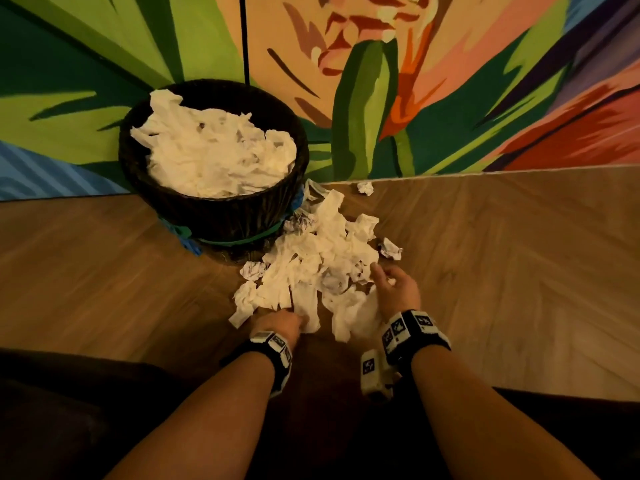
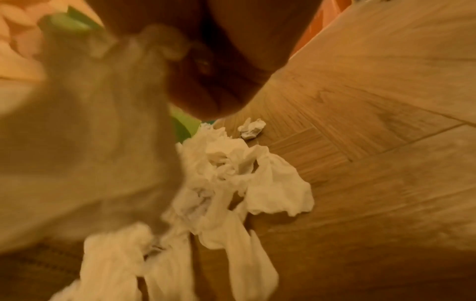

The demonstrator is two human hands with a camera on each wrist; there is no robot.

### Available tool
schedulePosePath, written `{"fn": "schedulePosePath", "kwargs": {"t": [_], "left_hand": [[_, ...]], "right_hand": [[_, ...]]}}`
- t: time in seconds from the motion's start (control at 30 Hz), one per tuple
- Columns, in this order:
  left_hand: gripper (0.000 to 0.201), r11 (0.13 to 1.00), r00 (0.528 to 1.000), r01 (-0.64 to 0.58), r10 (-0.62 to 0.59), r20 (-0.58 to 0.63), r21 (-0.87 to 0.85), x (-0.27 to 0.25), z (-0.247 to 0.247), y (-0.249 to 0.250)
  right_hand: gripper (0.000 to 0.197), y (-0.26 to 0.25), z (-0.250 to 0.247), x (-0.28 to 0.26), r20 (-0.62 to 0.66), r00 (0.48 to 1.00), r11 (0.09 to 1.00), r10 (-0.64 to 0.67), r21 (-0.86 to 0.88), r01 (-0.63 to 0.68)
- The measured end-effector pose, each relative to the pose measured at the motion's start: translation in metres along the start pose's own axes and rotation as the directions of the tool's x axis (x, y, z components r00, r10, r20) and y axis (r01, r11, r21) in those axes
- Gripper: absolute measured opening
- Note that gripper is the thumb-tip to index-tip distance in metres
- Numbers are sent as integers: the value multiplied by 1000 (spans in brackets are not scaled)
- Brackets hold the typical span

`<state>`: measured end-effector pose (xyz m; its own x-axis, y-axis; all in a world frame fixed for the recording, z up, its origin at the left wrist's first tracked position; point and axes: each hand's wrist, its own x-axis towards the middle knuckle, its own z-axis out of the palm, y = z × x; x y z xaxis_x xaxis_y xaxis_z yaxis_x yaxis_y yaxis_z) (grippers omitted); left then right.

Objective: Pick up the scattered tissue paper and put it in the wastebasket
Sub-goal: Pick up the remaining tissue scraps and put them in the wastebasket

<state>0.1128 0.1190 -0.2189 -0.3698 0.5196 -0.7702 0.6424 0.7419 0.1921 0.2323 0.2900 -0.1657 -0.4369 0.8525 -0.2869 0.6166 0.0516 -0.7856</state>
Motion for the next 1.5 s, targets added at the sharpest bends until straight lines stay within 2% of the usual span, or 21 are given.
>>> {"fn": "schedulePosePath", "kwargs": {"t": [0.07,0.13,0.2,0.23,0.3,0.37,0.43,0.57,0.67,0.73,0.83,0.9,0.93,1.0,1.07,1.13,1.23,1.37,1.47,1.5], "left_hand": [[37,997,999,-6,8,-35,73,-3,3,-1],[36,998,994,2,6,-112,69,-7,5,1],[35,1000,984,-8,4,-177,-24,-9,8,2],[39,998,982,-27,15,-187,-58,-9,9,2],[55,995,985,-63,50,-164,-76,-9,13,0],[61,994,984,-105,101,-146,-21,-9,17,-4],[56,992,987,-122,118,-105,-27,-7,19,-8],[37,985,982,-142,152,-109,97,-7,18,-12],[34,981,983,-121,139,-122,149,-6,18,-15],[35,986,971,-130,148,-187,105,-4,20,-19],[51,985,953,-171,158,-260,-27,-5,20,-21],[44,974,934,-191,142,-328,-121,-8,17,-18],[36,964,909,-210,131,-396,-164,-10,14,-15],[23,935,848,-254,93,-521,-248,-16,6,-11],[23,903,831,-284,65,-552,-322,-21,-4,-9],[14,874,822,-292,23,-569,-388,-26,-17,-9],[23,816,794,-310,-60,-605,-488,-30,-32,-16],[18,691,812,-380,-69,-579,-615,-38,-45,-17],[26,526,822,-421,-123,-556,-739,-45,-49,-15],[25,537,802,-429,-145,-580,-727,-48,-51,-15]], "right_hand": [[28,7,7,-4,150,987,993,59,-110,-42],[20,19,17,-11,326,932,960,155,-272,-64],[25,33,27,-22,479,856,856,195,-509,90],[30,40,31,-27,517,829,786,212,-595,170],[37,46,36,-33,538,808,698,241,-674,241],[36,45,38,-33,549,795,667,258,-696,264],[31,41,39,-29,563,785,671,257,-689,275],[26,34,36,-22,525,828,705,196,-663,253],[29,33,36,-19,446,875,805,188,-580,123],[36,31,35,-17,411,890,865,199,-500,37],[30,27,29,-13,425,881,860,209,-508,41],[24,22,23,-10,353,910,876,219,-482,-24],[26,19,19,-10,313,924,892,220,-449,-61],[47,15,13,-6,232,947,918,224,-376,-125],[65,9,9,-5,192,956,947,221,-278,-163],[72,2,5,-5,160,965,959,207,-229,-168],[52,-7,3,-5,144,970,961,195,-224,-160],[25,-16,0,-6,96,989,987,109,-130,-96],[5,-29,1,-11,52,995,996,88,-3,-88],[8,-34,1,-12,53,994,995,93,24,-94]]}}
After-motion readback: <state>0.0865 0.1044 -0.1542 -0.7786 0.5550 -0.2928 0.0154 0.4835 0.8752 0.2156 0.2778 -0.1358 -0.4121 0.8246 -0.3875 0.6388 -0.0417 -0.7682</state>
